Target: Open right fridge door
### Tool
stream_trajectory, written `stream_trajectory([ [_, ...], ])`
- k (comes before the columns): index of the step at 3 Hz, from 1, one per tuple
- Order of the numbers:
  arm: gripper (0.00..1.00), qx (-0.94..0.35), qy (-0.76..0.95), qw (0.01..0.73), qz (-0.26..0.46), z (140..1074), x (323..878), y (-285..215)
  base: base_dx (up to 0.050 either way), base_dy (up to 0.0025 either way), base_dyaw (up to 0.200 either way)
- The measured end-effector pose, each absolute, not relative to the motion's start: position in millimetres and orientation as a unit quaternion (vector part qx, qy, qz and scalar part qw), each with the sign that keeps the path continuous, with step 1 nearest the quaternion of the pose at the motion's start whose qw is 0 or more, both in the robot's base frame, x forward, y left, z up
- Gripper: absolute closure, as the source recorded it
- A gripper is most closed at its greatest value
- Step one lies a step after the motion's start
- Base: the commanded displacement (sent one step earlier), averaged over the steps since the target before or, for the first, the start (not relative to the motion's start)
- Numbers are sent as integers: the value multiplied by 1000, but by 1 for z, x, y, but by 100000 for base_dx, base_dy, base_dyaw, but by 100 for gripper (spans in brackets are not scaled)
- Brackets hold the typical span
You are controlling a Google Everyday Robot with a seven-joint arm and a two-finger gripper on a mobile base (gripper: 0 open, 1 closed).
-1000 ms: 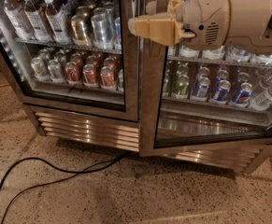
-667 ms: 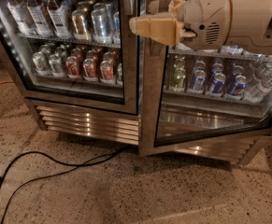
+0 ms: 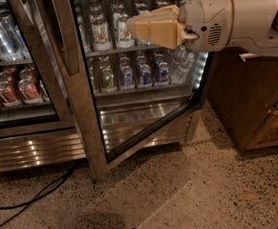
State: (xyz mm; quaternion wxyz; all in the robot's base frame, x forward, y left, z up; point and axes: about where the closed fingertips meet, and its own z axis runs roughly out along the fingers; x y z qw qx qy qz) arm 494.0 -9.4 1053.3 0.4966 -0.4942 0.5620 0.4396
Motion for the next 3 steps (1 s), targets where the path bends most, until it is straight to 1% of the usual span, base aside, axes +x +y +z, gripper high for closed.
stream_trajectory([
  [1,100,-494,562,497,440,1053,494,-9,0,3,-19413],
  [2,100,-494,562,497,440,1053,494,-9,0,0,0],
  [3,100,-474,592,485,436,1020,509,-9,0,0,0],
])
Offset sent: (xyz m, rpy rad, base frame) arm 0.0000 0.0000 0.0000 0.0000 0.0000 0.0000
